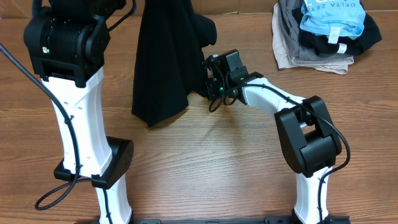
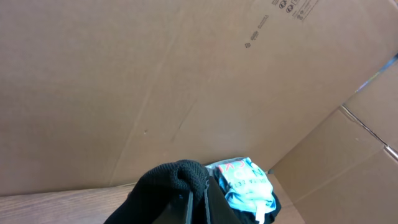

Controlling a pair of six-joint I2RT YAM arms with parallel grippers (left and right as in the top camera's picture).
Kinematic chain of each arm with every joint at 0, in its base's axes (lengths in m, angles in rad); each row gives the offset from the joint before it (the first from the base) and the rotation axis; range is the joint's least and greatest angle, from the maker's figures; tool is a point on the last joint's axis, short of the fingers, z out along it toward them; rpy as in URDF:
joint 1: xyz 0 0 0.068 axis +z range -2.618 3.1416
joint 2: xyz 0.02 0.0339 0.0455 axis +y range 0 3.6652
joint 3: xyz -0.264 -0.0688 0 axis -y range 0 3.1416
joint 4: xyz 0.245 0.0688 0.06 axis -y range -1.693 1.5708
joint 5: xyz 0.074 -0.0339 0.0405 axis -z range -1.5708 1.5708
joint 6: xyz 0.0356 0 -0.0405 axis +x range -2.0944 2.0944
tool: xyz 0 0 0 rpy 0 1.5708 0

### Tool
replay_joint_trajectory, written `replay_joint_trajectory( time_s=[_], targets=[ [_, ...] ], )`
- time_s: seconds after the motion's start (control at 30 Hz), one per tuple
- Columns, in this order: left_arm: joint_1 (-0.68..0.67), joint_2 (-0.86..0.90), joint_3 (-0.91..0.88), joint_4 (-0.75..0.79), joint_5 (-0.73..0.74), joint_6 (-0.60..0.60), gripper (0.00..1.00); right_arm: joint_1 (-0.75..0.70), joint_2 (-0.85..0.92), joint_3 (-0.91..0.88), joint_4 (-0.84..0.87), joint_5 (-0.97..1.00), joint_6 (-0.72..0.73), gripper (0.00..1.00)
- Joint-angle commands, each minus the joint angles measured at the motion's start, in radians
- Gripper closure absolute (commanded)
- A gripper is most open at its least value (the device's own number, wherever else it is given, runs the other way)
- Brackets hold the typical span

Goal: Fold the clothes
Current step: 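Grasp the hanging shirt's other corner with the right gripper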

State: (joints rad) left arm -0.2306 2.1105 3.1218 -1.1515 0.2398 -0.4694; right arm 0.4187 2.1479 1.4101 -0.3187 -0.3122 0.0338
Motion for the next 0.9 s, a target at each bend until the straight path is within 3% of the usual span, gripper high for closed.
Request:
replay_joint_trajectory(
  time_s=[0.0, 0.13, 0.43, 0.87],
  targets=[
    [-0.007, -0.011, 0.007, 0.002, -0.066, 0.000, 0.96, -0.040, -0.054, 0.014, -0.058, -0.025, 0.021, 0.96],
    [-0.004, -0.013, 0.009, 0.000, -0.132, 0.098, 0.96, -0.115, -0.174, 0.084, -0.255, -0.021, 0.029, 0.96],
    [0.021, -0.056, 0.011, -0.004, -0.229, 0.107, 0.96, -0.329, -0.434, 0.390, -0.807, -0.021, -0.009, 0.96],
    [0.021, -0.253, 0.011, -0.192, -0.299, 0.111, 0.96, -0.433, -0.647, 0.770, -1.271, 0.035, -0.053, 0.96]
  ],
)
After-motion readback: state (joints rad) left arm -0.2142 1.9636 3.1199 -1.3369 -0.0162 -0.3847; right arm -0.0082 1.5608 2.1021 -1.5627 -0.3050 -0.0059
